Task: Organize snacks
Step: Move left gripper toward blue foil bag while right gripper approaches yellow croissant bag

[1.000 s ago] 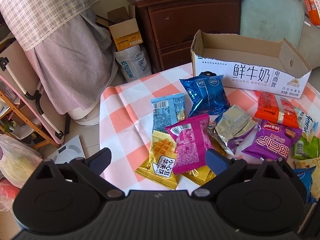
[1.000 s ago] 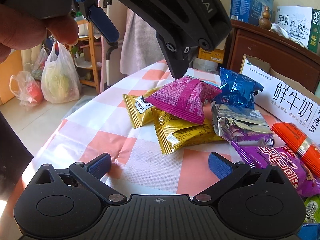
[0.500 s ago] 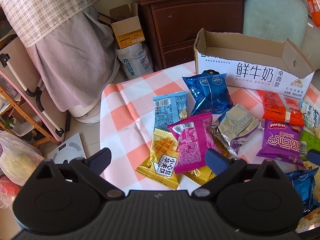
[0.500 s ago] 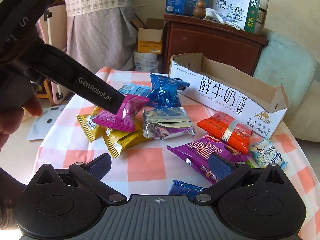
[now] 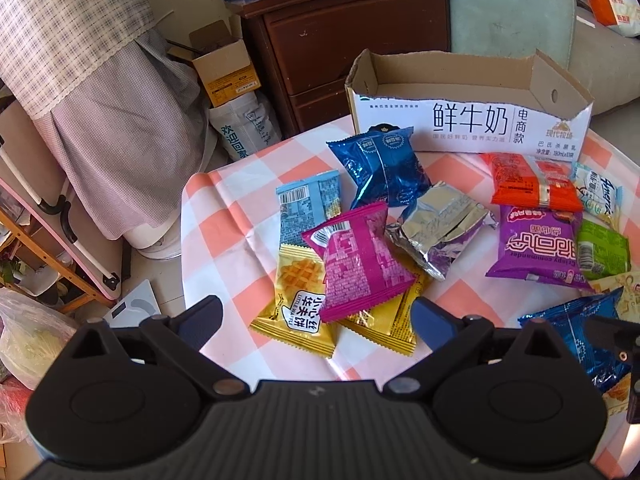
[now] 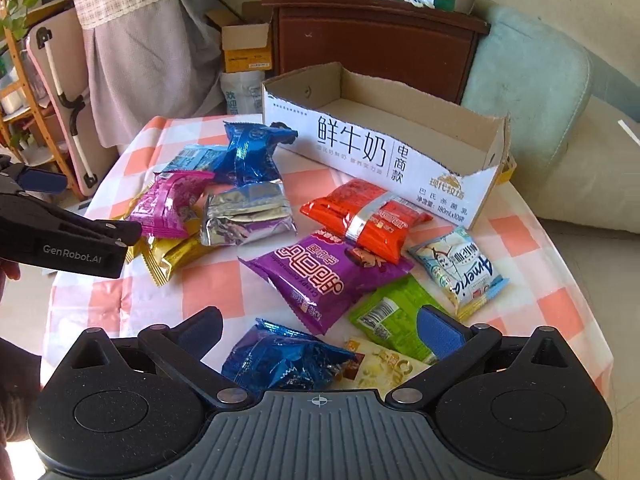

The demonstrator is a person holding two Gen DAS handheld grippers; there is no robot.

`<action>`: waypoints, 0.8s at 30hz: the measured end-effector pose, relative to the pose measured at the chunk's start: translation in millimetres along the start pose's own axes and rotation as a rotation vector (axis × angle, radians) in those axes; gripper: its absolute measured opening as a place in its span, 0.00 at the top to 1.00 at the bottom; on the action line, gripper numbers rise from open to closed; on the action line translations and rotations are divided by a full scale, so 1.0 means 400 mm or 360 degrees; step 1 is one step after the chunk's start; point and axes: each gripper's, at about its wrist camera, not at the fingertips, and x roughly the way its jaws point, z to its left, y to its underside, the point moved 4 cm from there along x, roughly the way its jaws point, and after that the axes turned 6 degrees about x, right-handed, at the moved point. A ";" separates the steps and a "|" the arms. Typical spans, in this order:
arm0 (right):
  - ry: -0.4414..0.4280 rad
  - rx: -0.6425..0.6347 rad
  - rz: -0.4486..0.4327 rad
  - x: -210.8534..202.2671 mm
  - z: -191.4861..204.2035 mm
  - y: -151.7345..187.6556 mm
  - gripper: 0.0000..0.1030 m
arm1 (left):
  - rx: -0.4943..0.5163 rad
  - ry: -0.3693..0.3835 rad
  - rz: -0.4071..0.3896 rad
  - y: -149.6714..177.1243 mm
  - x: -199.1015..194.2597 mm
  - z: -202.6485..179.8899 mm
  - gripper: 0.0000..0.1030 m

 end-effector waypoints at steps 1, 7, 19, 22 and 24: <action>0.0001 0.0017 0.0018 0.004 -0.004 0.004 0.00 | 0.0002 0.0005 -0.0001 -0.001 -0.001 -0.003 0.03; 0.0045 0.0015 0.0052 0.022 0.002 0.001 0.00 | 0.0067 0.0019 -0.0011 -0.003 -0.005 -0.035 0.03; 0.0044 0.0013 0.0062 0.033 0.021 -0.006 0.00 | 0.0139 0.0020 -0.0024 0.001 -0.014 -0.046 0.03; 0.0034 0.0012 0.0038 0.025 0.024 -0.010 0.00 | 0.0149 0.0017 -0.0034 -0.001 -0.022 -0.046 0.03; 0.0044 0.0002 0.0027 0.021 0.027 -0.010 0.00 | 0.0152 0.0022 -0.0046 -0.002 -0.028 -0.048 0.03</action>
